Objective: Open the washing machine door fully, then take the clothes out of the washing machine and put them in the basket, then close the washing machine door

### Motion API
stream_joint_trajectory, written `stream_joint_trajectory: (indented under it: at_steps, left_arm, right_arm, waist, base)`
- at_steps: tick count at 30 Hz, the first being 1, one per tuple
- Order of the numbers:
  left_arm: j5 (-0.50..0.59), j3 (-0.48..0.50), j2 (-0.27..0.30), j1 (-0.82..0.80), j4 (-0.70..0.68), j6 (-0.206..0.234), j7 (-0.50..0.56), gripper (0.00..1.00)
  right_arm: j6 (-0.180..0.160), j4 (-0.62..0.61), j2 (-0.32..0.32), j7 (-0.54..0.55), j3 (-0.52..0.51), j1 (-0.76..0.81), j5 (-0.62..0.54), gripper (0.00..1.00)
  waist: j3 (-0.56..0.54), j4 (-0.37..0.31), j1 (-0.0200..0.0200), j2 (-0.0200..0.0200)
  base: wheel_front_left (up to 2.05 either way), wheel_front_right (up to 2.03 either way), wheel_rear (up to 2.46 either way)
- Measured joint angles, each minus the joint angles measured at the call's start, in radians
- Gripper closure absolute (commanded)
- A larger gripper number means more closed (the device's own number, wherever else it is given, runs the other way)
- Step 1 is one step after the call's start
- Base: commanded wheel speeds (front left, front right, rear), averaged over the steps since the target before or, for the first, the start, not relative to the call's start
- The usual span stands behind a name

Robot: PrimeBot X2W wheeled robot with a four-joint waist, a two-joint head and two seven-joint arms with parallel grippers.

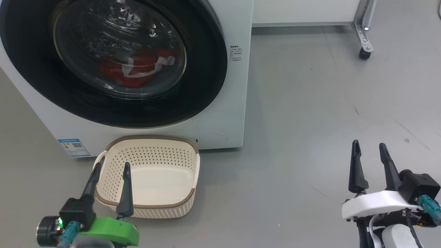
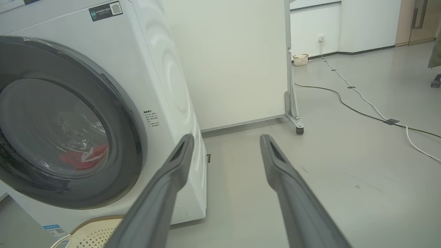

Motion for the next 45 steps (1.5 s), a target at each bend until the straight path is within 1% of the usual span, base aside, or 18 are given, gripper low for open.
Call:
stream_joint_trajectory:
  at_steps: [2,3,9,16,26,30,45]
  left_arm:
    - [0.047,-0.011,0.003,0.000,0.009,0.007,-0.007,0.00]
    - [0.089,-0.022,0.004,0.001,0.017,0.013,-0.009,0.00]
    - [0.193,-0.036,0.003,0.002,0.047,0.053,-0.026,0.00]
    - [0.184,-0.035,-0.001,0.003,0.090,0.067,-0.028,0.00]
    - [0.172,-0.036,-0.005,0.003,0.145,0.072,-0.028,0.00]
    - [0.163,-0.036,-0.006,0.003,0.155,0.079,-0.028,0.00]
    - [0.163,-0.044,-0.007,0.000,0.179,0.081,-0.028,0.00]
  right_arm:
    - [-0.007,0.002,-0.003,0.000,0.010,0.001,-0.039,0.00]
    - [-0.010,0.002,-0.003,0.000,0.019,0.001,-0.067,0.00]
    - [-0.026,0.011,-0.002,0.000,0.038,0.001,-0.142,0.00]
    - [-0.027,0.034,0.003,0.005,0.042,0.001,-0.146,0.00]
    - [-0.027,0.067,0.013,0.026,0.051,0.002,-0.135,0.00]
    - [-0.027,0.071,0.013,0.029,0.052,0.002,-0.133,0.00]
    - [-0.027,0.087,0.018,0.033,0.056,0.002,-0.125,0.00]
  waist:
    - [0.000,0.000,0.0000,0.0000]
    - [0.001,0.001,0.0000,0.0000]
    - [0.002,0.003,0.0000,0.0000]
    - [0.001,0.004,0.0000,0.0000]
    - [-0.002,0.003,0.0000,0.0000]
    - [-0.004,0.002,0.0000,0.0000]
    - [-0.005,0.007,0.0000,0.0000]
  base:
    - [0.00,0.00,0.00]
    - [0.00,0.00,0.00]
    - [0.00,0.00,0.00]
    - [0.00,0.00,0.00]
    - [0.00,0.00,0.00]
    - [0.00,0.00,0.00]
    - [0.00,0.00,0.00]
